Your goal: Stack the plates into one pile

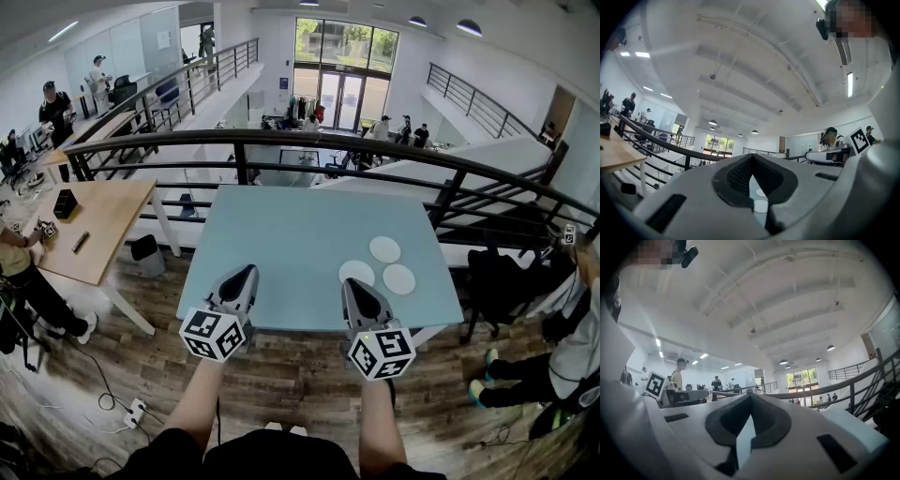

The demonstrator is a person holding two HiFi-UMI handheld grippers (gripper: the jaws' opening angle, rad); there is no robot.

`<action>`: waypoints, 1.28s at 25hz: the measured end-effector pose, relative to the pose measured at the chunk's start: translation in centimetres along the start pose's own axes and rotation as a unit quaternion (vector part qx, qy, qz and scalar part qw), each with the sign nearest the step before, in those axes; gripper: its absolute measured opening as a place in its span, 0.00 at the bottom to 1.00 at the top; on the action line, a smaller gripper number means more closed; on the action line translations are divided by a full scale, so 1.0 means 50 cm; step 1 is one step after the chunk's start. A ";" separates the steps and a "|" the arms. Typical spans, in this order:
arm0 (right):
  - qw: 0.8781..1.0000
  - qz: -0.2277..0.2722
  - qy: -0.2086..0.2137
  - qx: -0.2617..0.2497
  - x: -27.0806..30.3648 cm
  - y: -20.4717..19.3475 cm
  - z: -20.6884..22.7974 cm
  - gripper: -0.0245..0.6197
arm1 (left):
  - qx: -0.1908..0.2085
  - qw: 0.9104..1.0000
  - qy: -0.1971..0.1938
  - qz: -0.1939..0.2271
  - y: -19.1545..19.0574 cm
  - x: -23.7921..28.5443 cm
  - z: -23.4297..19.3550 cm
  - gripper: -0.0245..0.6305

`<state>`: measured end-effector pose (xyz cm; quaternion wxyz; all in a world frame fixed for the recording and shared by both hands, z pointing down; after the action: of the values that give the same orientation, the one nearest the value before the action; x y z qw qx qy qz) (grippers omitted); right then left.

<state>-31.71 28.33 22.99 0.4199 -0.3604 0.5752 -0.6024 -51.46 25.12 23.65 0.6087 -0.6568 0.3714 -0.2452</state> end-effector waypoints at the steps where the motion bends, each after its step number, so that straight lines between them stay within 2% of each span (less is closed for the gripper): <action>1: 1.000 0.000 0.001 0.000 -0.001 0.000 0.001 0.05 | 0.000 1.000 -0.001 0.000 -0.001 0.000 0.002 0.04; 19: 1.000 0.007 0.006 0.024 -0.015 -0.004 -0.023 0.05 | -0.008 1.000 -0.008 0.002 -0.007 -0.025 -0.007 0.04; 26: 0.999 0.012 0.021 0.030 -0.026 -0.005 -0.056 0.05 | -0.017 1.000 -0.013 -0.001 -0.021 -0.038 -0.014 0.04; 32: 0.999 0.011 0.017 0.035 -0.049 -0.008 -0.011 0.05 | -0.014 1.000 -0.020 -0.002 -0.030 -0.016 0.020 0.04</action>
<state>-31.33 30.79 23.44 0.4287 -0.3287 0.5646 -0.6241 -50.87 26.34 25.10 0.6068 -0.6705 0.3611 -0.2278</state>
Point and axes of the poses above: the fingertips, and each gripper's own axes: x forward along the fingers, z to its right, y out of its top, the point moved 1 cm from there along -x, backward along the fingers, and after that the axes turned 3 degrees about -y, right-handed, at the moved point
